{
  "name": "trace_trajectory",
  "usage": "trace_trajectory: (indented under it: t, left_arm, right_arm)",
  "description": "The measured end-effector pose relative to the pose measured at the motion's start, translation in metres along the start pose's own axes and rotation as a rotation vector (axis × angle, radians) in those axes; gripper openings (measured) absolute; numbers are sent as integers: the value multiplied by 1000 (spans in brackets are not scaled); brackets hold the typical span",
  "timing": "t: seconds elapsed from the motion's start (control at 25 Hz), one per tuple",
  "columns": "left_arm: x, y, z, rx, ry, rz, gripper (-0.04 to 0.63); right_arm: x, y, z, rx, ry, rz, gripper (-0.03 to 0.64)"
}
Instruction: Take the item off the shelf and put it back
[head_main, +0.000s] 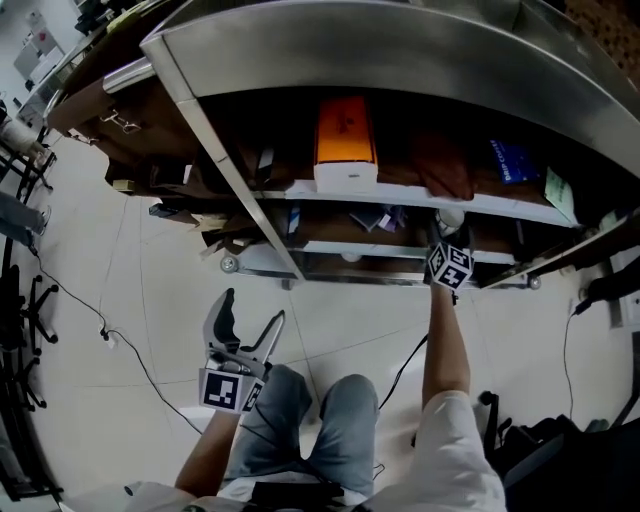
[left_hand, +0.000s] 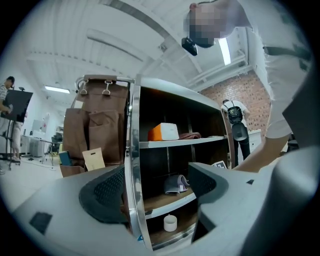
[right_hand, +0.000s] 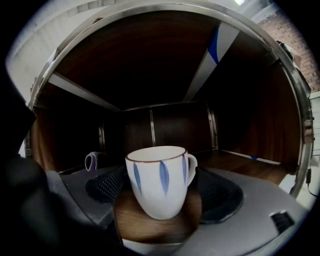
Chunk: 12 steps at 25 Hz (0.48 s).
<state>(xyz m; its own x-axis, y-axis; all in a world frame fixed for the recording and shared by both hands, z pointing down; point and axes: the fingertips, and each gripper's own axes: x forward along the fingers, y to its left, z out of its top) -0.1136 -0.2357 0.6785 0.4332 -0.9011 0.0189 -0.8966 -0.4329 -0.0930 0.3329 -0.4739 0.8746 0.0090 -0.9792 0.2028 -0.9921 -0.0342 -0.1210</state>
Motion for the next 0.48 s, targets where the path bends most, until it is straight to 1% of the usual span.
trace_trajectory:
  t: [0.04,0.16,0.28,0.36,0.44,0.48]
  left_arm:
    - [1,0,6,-3,3,-2,373]
    - [3,-3,35,-20,18,-20,373]
    - [3,-10,77,-22,36,-58,373]
    - [3,-15,115,-34,46,-86,373]
    - [0,-19,158,-55,57,-113,373]
    - [-2,-19,177,-51,60,-129,373]
  right_arm:
    - [-7,0,-1,10,15,-6,495]
    - [-43,5,12,50,33,-11,495]
    - [-107,17,42,81,44,-18,494]
    - [-158,32,78,77,41,-14,494]
    - [-211,54,124,66,32,1,492]
    - [-236,66,149,62,26,8,492]
